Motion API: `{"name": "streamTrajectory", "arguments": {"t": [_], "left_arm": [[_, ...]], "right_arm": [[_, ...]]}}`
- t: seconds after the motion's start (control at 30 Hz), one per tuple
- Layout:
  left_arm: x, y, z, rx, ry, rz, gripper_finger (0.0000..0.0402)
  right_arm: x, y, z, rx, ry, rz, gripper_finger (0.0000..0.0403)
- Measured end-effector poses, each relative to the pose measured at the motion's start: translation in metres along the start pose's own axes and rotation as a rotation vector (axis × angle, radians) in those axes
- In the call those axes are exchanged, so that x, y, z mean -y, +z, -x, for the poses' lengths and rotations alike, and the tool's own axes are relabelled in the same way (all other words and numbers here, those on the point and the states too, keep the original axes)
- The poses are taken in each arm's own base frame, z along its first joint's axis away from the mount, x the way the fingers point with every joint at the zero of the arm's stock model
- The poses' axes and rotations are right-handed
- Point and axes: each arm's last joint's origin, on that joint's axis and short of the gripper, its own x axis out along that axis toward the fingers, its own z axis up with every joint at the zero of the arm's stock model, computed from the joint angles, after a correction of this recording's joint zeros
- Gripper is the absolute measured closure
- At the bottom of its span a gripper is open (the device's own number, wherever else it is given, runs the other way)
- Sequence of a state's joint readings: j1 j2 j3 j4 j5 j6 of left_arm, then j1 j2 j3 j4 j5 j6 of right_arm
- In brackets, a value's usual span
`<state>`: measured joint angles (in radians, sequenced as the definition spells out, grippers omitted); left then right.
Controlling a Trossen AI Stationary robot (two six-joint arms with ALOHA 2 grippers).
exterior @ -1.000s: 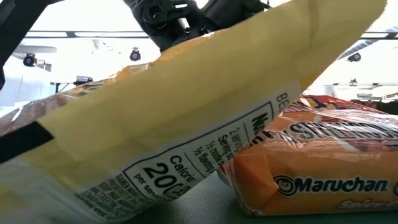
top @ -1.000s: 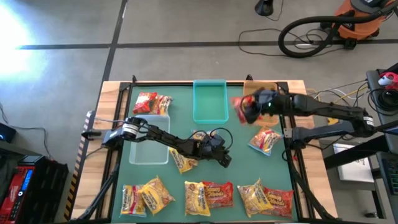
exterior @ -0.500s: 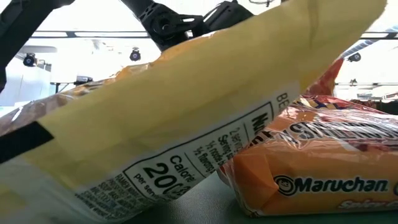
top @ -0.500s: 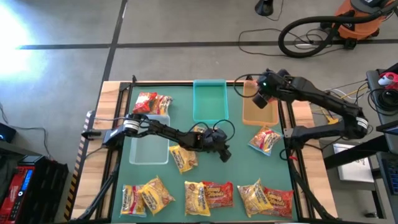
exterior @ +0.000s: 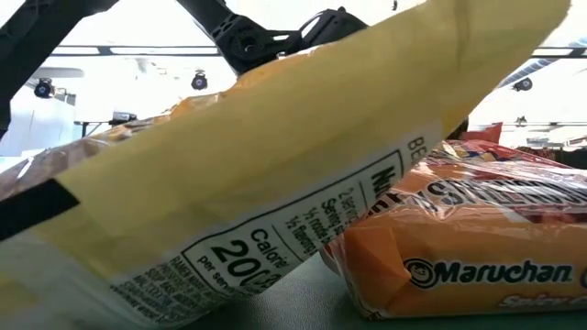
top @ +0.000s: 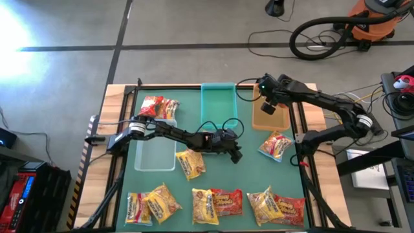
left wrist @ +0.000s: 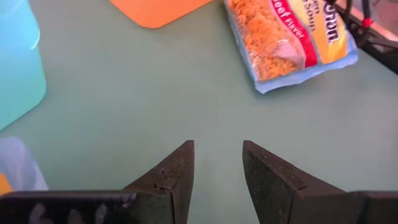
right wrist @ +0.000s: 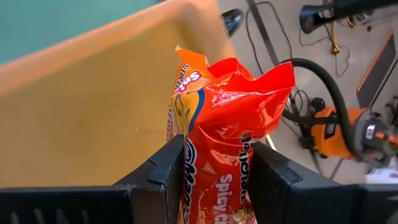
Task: Sort Maruchan noodles
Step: Put the orange noodle pack into the orange bin
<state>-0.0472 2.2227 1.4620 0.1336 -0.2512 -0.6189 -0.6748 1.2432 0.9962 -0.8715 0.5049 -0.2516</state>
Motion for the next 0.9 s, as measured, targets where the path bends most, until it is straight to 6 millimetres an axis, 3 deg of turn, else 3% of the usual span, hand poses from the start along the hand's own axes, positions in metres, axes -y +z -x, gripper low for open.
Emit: {"name": "streamTrajectory", "arguments": {"t": [0.43,0.67,0.9], "left_arm": [[-0.001,0.006,0.000,0.001,0.007,0.032,0.0283],[-0.001,0.006,0.000,0.001,0.008,0.056,0.0283],[0.002,0.010,0.000,0.022,-0.008,0.062,0.0283]], "right_arm": [[-0.003,0.029,-0.055,-0.078,0.026,0.130,0.0273],[0.009,0.035,-0.066,-0.095,0.037,0.086,0.0265],[0.031,0.044,-0.068,-0.069,0.003,0.013,0.0223]]}}
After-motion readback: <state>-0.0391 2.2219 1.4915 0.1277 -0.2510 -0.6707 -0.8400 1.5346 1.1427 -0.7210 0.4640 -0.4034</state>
